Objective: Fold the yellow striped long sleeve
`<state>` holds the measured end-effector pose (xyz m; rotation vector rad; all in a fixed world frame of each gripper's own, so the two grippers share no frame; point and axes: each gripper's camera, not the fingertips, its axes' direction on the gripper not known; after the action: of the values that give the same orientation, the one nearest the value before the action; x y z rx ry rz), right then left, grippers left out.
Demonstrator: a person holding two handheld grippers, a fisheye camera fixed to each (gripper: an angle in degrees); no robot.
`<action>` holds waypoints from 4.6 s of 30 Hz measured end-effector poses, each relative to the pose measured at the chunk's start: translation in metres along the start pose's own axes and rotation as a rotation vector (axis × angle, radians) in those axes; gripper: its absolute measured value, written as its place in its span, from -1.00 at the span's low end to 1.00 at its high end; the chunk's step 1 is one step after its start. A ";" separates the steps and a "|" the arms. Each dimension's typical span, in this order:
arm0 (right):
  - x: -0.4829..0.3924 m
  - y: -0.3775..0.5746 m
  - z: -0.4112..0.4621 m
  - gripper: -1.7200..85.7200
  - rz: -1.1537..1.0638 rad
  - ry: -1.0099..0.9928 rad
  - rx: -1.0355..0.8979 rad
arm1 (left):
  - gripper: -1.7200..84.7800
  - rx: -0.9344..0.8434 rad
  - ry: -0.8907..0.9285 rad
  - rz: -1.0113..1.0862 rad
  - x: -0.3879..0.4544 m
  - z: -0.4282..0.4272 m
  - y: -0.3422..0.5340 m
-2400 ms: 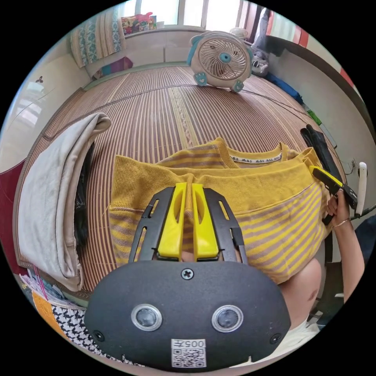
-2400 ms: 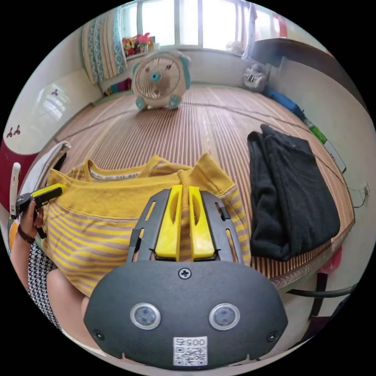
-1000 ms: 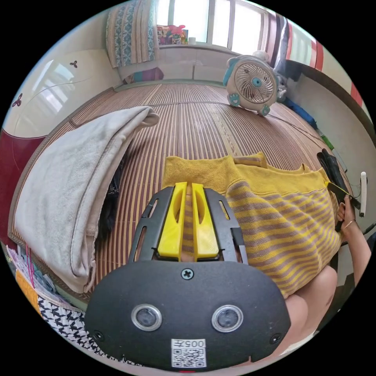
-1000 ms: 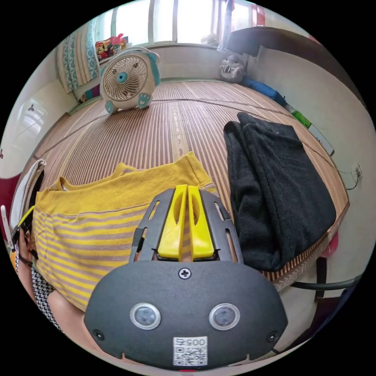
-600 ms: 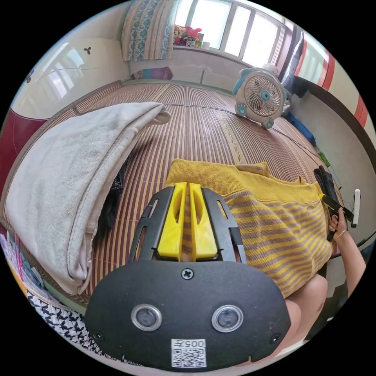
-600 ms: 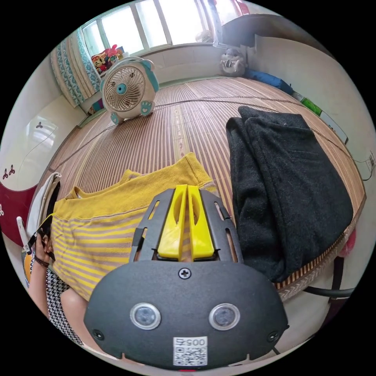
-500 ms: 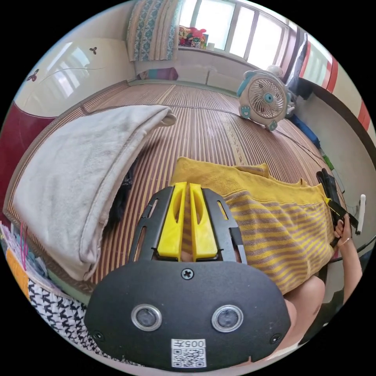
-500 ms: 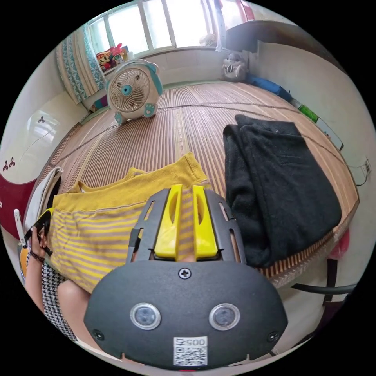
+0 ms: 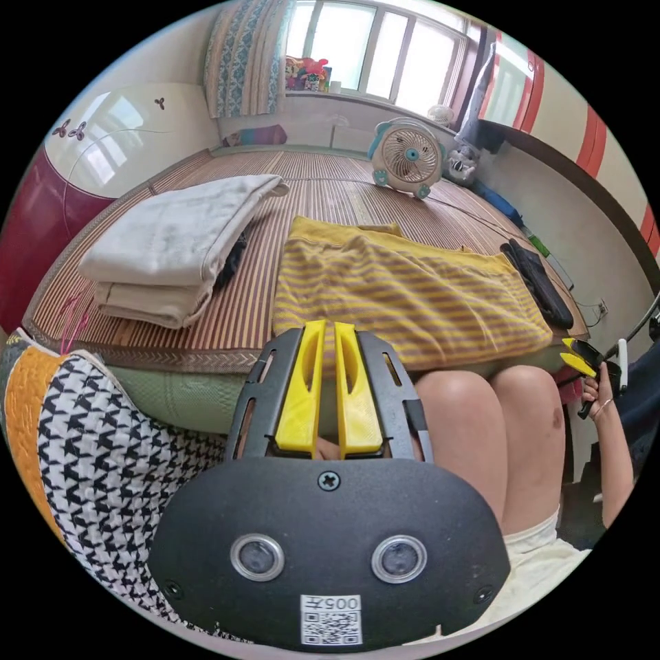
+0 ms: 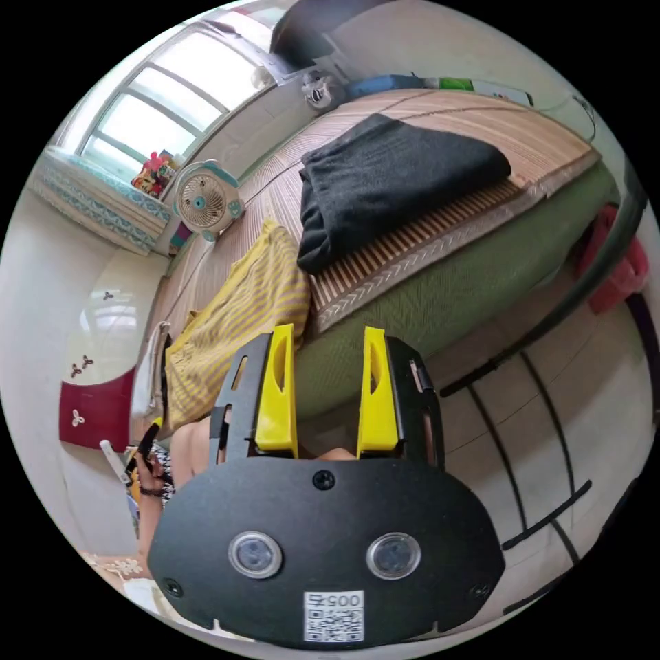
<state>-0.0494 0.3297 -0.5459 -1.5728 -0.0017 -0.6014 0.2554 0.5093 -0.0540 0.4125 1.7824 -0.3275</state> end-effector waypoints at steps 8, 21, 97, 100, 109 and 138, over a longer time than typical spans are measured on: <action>0.026 -0.008 -0.011 -0.66 0.078 -0.227 -0.051 | -0.87 0.001 0.064 0.122 0.053 -0.033 0.001; 0.042 -0.031 0.014 -0.72 0.185 -0.277 -0.117 | -0.86 -0.058 0.202 0.193 0.149 -0.021 -0.026; -0.457 0.271 0.069 -0.80 -1.033 0.075 -0.240 | -0.72 0.114 0.162 -0.163 -0.063 -0.097 -0.031; -0.441 0.268 0.059 -0.78 -1.008 0.072 -0.211 | -0.73 -0.001 0.134 -0.162 -0.058 -0.061 -0.052; -0.405 0.253 0.071 -0.75 -0.898 0.028 -0.221 | -0.82 -0.178 0.108 -0.167 -0.033 -0.026 -0.055; -0.409 0.204 0.166 -0.96 -0.773 0.193 -0.119 | -0.85 -0.094 -0.013 0.006 0.058 -0.062 -0.041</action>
<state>-0.2665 0.6056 -0.8827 -1.6011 -0.4521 -1.3737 0.1703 0.5055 -0.0952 0.3483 1.7759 -0.2403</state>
